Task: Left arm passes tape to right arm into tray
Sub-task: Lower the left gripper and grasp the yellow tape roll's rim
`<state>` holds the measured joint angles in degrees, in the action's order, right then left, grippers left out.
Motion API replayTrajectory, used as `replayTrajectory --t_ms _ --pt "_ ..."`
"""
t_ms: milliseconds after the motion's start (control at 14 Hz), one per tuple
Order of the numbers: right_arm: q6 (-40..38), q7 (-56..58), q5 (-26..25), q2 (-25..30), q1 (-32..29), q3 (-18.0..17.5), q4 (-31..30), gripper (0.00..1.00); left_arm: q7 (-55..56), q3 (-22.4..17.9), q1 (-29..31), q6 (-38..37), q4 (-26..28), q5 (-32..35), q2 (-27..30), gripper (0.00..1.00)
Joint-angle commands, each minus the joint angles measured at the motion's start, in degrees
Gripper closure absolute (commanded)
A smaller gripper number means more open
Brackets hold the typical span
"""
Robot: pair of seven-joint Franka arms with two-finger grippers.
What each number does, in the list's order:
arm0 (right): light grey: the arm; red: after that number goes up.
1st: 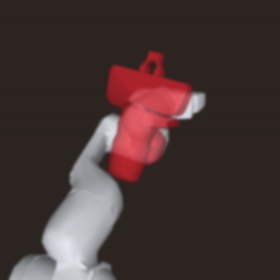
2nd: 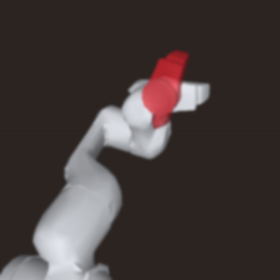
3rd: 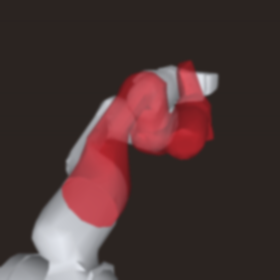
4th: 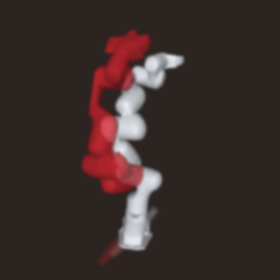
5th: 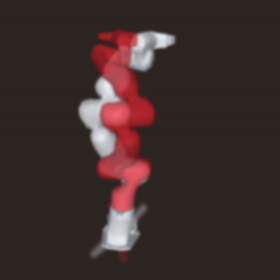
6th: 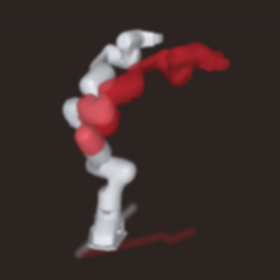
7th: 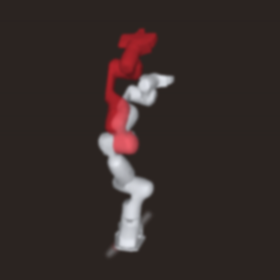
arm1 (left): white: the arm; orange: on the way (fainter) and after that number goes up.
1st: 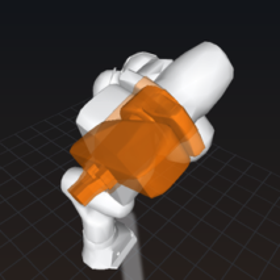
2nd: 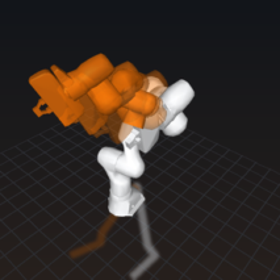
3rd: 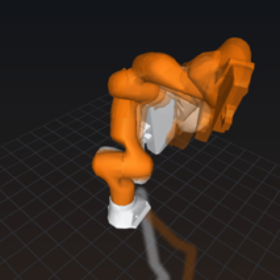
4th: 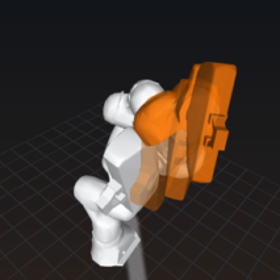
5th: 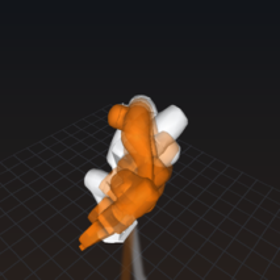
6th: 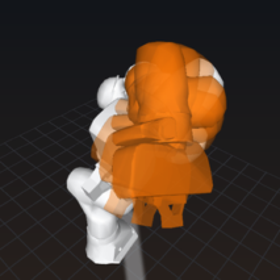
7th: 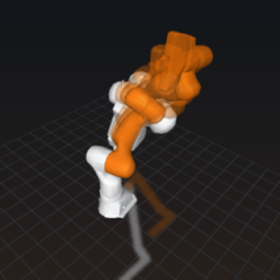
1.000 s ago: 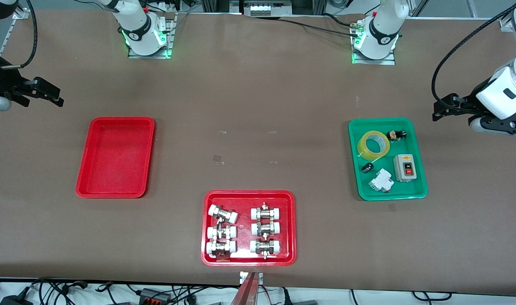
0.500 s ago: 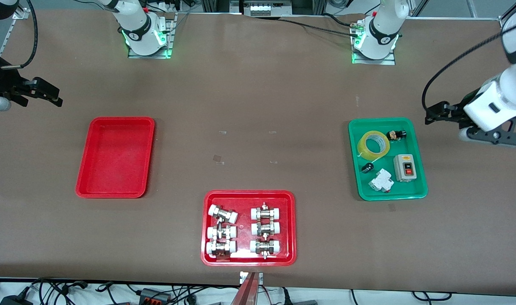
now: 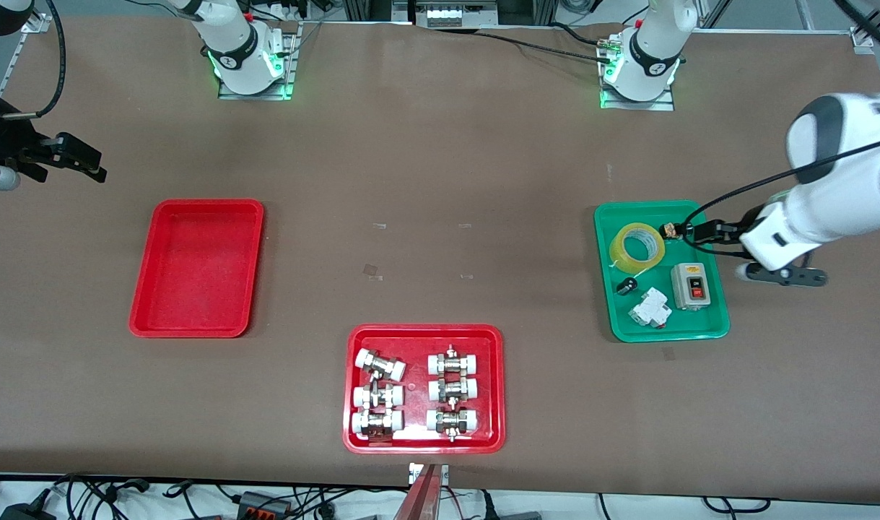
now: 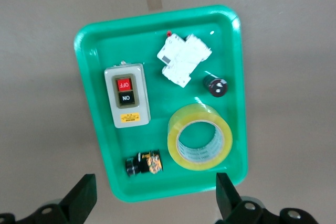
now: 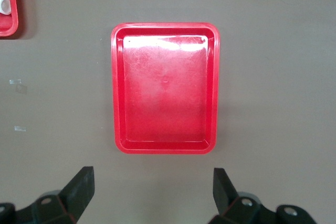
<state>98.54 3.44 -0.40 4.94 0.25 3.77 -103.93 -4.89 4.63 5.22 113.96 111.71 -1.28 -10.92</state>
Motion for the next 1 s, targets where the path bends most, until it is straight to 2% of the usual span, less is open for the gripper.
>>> replayTrajectory --t_ms 0,143,500,929 --pt "-0.5 0.0 -0.7 0.2 0.7 0.1 0.1 0.0 1.2 0.2 1.1 11.1 12.9 -1.1 3.1 0.0" --pt "-0.5 0.0 -0.7 0.1 0.6 0.1 0.1 0.0 3.8 0.3 0.6 18.3 18.3 -1.0 2.8 0.0" --pt "-0.6 0.0 -0.7 0.1 0.6 0.1 0.1 0.0 11.5 1.7 0.3 19.1 18.7 -1.0 -0.7 0.0" --pt "-0.6 0.0 -0.7 0.0 0.6 0.1 0.1 0.0 12.4 2.0 0.3 24.6 18.5 -1.0 -5.0 0.0"
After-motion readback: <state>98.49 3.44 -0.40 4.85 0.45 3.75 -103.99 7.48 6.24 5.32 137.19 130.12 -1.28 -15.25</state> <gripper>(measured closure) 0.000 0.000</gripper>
